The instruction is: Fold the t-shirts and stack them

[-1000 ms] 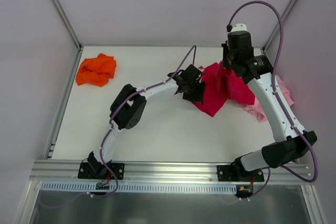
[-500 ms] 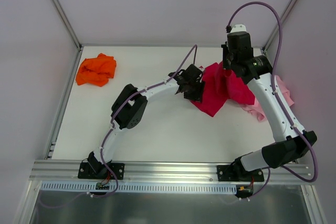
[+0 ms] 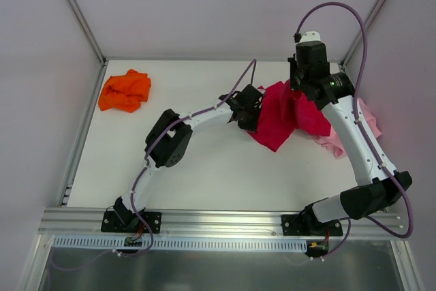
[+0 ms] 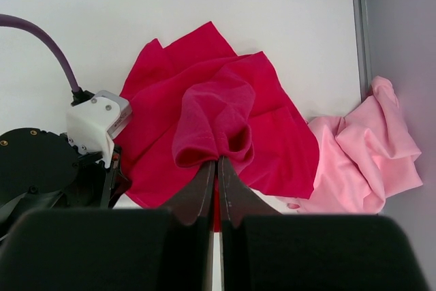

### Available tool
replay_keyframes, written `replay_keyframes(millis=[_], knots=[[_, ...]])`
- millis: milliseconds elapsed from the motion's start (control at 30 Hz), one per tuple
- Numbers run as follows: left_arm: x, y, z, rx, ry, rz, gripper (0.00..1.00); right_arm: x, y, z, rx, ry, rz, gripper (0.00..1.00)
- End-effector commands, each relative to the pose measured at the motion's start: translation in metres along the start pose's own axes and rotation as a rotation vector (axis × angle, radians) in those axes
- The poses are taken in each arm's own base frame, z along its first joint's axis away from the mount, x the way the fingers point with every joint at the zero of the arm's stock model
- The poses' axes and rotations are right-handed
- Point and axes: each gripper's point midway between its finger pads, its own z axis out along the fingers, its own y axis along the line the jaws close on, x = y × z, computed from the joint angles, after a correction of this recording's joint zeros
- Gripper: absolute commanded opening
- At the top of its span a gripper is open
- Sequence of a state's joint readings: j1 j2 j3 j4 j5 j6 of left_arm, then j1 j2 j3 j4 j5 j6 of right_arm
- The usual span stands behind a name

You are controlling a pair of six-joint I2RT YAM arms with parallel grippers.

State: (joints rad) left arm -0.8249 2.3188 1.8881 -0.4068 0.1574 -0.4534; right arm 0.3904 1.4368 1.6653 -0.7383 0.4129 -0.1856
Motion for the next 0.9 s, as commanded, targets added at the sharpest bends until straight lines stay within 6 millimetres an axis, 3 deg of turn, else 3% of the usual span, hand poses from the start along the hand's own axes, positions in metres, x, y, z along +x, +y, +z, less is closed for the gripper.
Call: replay_keyframes(millis=[0,33,100,133,200,233,267,300,400,433,500,600,667,733,867], knots=[[-0.037,-0.001,-0.046,-0.080,-0.131,0.060,0.00,-0.020,-0.009,-0.014,0.018,-0.078,0.023,0.01],[-0.053,-0.005,-0.072,-0.092,-0.189,0.068,0.00,-0.020,-0.008,-0.013,0.020,-0.077,0.022,0.01],[-0.073,0.004,-0.101,-0.162,-0.279,0.070,0.00,-0.022,-0.007,-0.011,0.019,-0.076,0.026,0.01],[-0.091,0.004,-0.132,-0.162,-0.347,0.057,0.00,-0.025,-0.003,-0.009,0.006,-0.076,0.037,0.01],[-0.109,0.012,-0.165,-0.202,-0.427,0.030,0.00,-0.028,0.003,-0.009,-0.019,-0.076,0.053,0.01],[-0.123,0.016,-0.199,-0.220,-0.499,0.015,0.00,-0.032,0.009,-0.010,-0.051,-0.083,0.070,0.01],[-0.128,0.020,-0.219,-0.246,-0.537,0.010,0.00,-0.034,0.012,-0.010,-0.064,-0.087,0.078,0.01],[-0.138,0.026,-0.257,-0.288,-0.619,-0.005,0.00,-0.037,0.015,-0.010,-0.081,-0.097,0.087,0.01],[-0.152,0.046,-0.317,-0.392,-0.753,-0.036,0.00,-0.038,0.027,-0.005,-0.126,-0.086,0.083,0.01],[-0.156,0.053,-0.351,-0.445,-0.830,-0.062,0.00,-0.039,0.029,-0.003,-0.120,-0.083,0.077,0.01],[-0.160,0.058,-0.394,-0.490,-0.921,-0.073,0.00,-0.040,0.025,0.003,-0.086,-0.084,0.074,0.01],[-0.156,0.069,-0.441,-0.584,-1.020,-0.109,0.00,-0.040,0.021,0.009,-0.044,-0.084,0.076,0.01],[-0.150,0.075,-0.455,-0.611,-1.049,-0.126,0.00,-0.041,0.017,0.012,-0.015,-0.088,0.081,0.01],[-0.139,0.078,-0.490,-0.629,-1.130,-0.155,0.00,-0.045,0.010,0.016,0.031,-0.104,0.073,0.01],[-0.133,0.085,-0.513,-0.689,-1.174,-0.141,0.00,-0.064,-0.006,0.020,0.137,-0.146,0.056,0.01]])
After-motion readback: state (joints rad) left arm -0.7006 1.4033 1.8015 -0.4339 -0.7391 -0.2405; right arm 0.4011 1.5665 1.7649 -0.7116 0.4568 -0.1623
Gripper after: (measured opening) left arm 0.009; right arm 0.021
